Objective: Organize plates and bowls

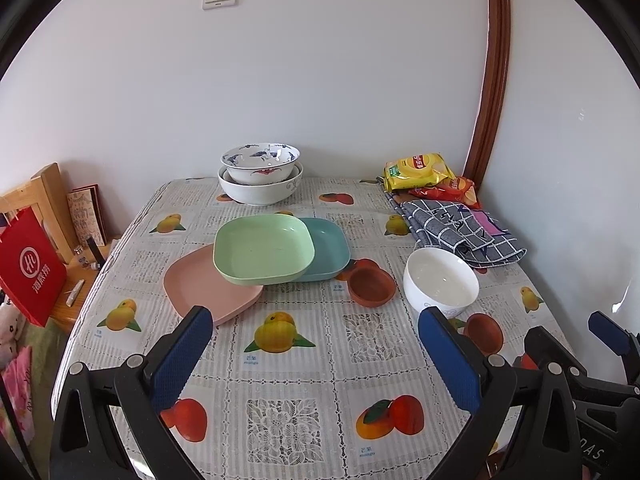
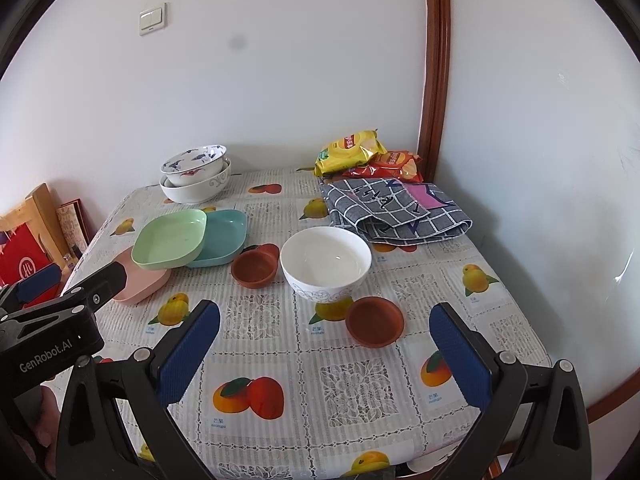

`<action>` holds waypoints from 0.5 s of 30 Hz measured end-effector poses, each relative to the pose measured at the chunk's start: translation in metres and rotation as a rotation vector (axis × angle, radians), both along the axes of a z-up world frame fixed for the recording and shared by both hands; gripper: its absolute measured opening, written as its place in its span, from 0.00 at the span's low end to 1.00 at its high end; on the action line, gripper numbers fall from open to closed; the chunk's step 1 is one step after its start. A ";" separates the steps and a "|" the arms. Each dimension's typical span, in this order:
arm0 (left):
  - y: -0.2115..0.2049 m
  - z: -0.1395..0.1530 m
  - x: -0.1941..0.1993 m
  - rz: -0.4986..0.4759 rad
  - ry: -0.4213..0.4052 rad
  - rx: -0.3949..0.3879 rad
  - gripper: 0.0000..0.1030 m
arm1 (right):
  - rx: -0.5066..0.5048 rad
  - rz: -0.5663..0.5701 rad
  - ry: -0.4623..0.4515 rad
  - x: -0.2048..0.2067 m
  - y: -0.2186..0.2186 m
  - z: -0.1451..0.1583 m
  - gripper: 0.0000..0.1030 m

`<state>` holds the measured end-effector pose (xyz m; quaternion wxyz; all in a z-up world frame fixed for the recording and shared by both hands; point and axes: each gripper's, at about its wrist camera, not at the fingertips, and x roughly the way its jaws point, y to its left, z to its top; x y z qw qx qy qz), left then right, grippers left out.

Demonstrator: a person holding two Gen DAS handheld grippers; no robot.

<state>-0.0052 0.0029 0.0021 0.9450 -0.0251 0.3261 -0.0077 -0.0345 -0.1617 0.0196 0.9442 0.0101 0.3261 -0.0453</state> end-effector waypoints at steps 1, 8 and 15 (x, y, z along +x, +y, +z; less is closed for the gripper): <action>-0.001 0.000 0.000 -0.001 0.001 0.000 1.00 | 0.000 -0.001 -0.002 0.000 0.000 0.000 1.00; 0.000 -0.001 -0.002 -0.003 -0.001 -0.001 1.00 | 0.002 0.002 -0.002 -0.001 0.001 0.001 1.00; 0.001 -0.002 -0.002 -0.001 0.000 -0.004 1.00 | 0.006 -0.002 -0.002 -0.001 -0.001 0.001 1.00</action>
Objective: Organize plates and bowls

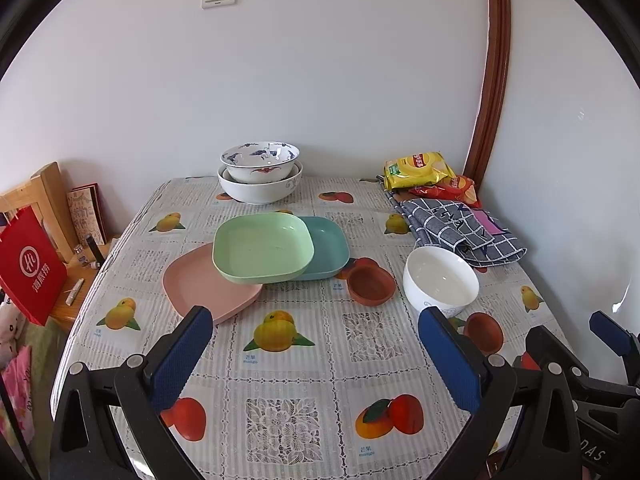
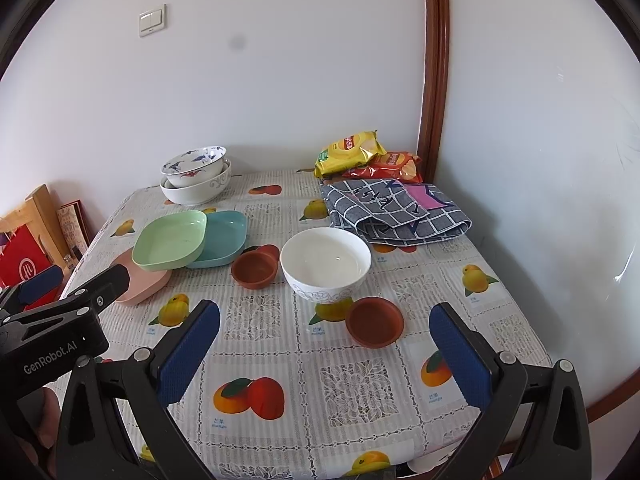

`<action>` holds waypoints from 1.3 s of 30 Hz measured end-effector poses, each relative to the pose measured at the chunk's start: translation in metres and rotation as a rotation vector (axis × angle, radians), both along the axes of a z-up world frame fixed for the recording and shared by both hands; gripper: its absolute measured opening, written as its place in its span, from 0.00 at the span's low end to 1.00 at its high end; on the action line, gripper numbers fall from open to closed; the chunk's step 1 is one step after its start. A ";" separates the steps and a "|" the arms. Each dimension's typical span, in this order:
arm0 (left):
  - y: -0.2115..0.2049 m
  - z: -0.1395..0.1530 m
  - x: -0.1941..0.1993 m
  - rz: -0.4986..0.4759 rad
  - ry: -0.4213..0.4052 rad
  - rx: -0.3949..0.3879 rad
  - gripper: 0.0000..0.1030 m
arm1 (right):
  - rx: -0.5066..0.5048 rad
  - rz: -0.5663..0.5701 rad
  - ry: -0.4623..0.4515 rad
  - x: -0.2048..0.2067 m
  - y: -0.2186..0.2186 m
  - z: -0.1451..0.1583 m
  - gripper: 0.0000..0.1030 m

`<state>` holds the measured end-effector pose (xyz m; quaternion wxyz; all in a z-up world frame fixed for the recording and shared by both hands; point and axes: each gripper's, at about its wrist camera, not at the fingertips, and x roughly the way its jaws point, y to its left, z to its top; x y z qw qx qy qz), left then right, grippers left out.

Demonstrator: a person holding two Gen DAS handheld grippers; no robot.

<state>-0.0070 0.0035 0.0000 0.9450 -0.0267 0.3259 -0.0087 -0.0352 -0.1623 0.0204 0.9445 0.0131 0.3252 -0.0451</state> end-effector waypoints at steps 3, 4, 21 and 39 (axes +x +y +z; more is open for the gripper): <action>0.001 0.000 0.000 -0.001 0.002 0.000 1.00 | 0.004 -0.003 -0.002 0.000 -0.001 0.000 1.00; 0.001 0.000 0.000 -0.001 0.002 0.000 1.00 | 0.005 -0.004 -0.004 0.000 -0.001 0.000 1.00; -0.003 0.002 0.001 -0.014 0.002 -0.006 1.00 | 0.003 -0.009 0.001 0.002 -0.002 0.002 1.00; -0.002 -0.007 0.026 -0.028 0.031 0.006 1.00 | 0.004 -0.034 0.036 0.027 -0.004 -0.004 1.00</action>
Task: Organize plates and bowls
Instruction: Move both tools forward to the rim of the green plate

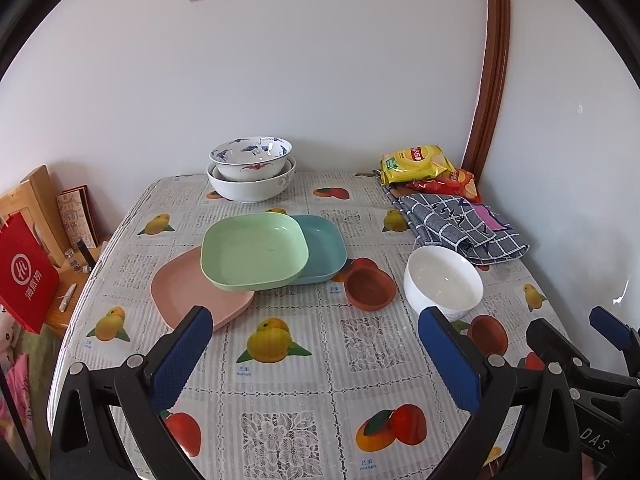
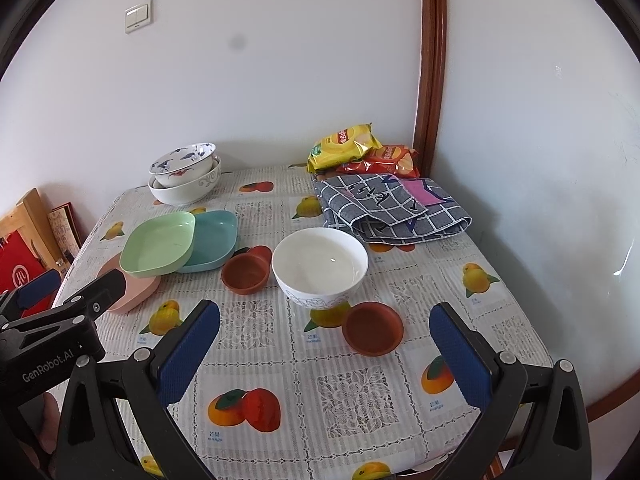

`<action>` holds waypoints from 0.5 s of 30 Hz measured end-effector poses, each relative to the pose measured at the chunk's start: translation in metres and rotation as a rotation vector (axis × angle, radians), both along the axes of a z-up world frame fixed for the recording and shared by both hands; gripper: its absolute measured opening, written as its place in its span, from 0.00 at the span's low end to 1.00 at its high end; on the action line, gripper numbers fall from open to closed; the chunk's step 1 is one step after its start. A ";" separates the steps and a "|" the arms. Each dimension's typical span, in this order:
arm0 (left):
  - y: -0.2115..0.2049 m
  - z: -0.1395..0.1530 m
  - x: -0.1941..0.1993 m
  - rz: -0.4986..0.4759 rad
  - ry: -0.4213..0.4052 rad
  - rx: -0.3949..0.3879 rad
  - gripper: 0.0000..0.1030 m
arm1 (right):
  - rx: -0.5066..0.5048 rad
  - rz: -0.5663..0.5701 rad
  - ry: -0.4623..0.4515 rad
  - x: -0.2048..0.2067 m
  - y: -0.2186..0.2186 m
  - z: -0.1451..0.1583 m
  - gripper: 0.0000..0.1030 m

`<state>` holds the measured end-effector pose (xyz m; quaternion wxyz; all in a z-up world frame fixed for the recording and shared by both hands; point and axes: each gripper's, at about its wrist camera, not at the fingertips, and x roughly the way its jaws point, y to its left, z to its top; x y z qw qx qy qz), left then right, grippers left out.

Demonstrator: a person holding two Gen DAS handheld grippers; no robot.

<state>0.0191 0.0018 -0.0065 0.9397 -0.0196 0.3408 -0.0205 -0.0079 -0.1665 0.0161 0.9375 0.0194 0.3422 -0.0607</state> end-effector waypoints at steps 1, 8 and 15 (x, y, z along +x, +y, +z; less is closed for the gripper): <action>0.000 -0.001 0.003 -0.003 0.005 0.001 1.00 | 0.001 -0.002 0.005 0.003 0.000 -0.001 1.00; 0.006 -0.004 0.022 0.000 0.019 -0.004 1.00 | -0.003 0.000 0.023 0.021 0.001 -0.005 1.00; 0.018 -0.014 0.052 0.024 0.059 -0.009 1.00 | -0.011 0.001 0.059 0.051 0.007 -0.011 1.00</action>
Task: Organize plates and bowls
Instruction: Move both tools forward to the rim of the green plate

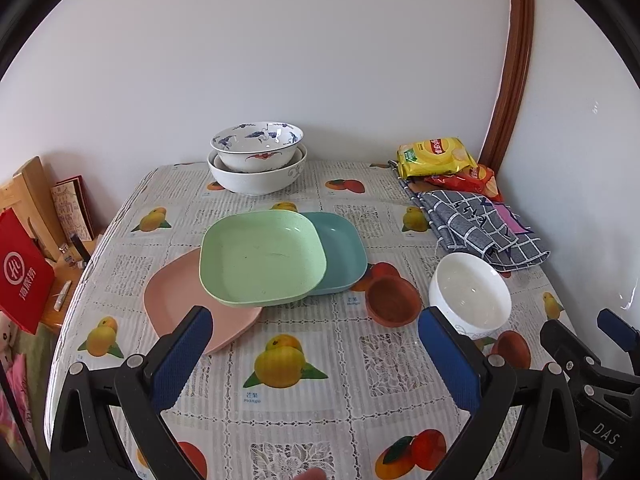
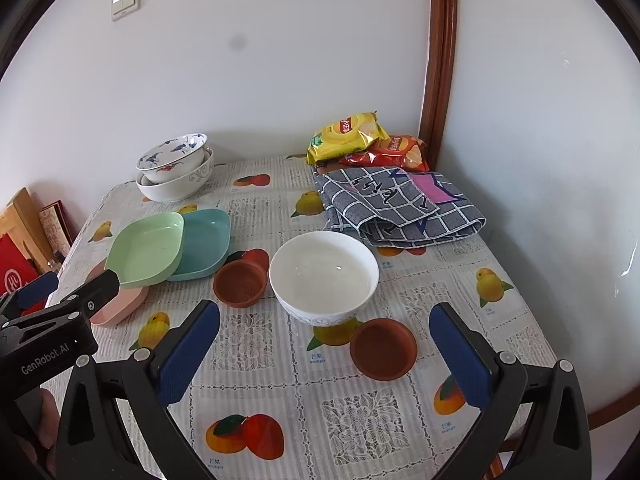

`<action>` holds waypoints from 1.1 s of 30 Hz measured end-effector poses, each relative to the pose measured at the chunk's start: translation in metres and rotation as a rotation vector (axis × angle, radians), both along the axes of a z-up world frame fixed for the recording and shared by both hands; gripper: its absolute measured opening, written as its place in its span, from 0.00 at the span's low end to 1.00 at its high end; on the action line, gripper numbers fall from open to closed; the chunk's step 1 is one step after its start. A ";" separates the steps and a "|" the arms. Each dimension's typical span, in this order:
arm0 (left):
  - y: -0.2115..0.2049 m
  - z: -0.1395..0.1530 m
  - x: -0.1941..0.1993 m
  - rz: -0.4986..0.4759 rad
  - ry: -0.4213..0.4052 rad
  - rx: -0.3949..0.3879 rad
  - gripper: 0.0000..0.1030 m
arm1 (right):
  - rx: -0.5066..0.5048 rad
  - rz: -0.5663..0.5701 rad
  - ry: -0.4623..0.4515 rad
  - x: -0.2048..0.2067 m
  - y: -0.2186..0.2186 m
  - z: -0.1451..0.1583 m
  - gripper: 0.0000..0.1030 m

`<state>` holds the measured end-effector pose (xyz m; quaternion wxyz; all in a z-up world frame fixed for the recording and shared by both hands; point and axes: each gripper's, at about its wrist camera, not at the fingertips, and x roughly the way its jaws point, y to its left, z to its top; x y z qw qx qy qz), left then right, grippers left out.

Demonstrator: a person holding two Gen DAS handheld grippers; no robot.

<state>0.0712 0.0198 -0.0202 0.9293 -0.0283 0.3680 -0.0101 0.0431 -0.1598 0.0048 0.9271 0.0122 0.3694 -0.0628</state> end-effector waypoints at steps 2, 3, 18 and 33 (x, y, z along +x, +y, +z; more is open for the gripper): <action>0.004 -0.004 0.009 0.008 0.012 0.002 1.00 | 0.001 0.013 0.006 0.009 0.004 -0.002 1.00; 0.005 -0.005 0.013 0.008 0.018 0.003 1.00 | 0.004 0.014 0.008 0.014 0.005 -0.003 1.00; 0.040 -0.023 0.075 0.057 0.055 0.001 0.99 | 0.017 0.066 0.038 0.087 0.036 -0.020 1.00; 0.101 -0.056 0.117 0.160 0.138 -0.026 0.82 | 0.068 0.161 0.103 0.145 0.084 -0.053 0.92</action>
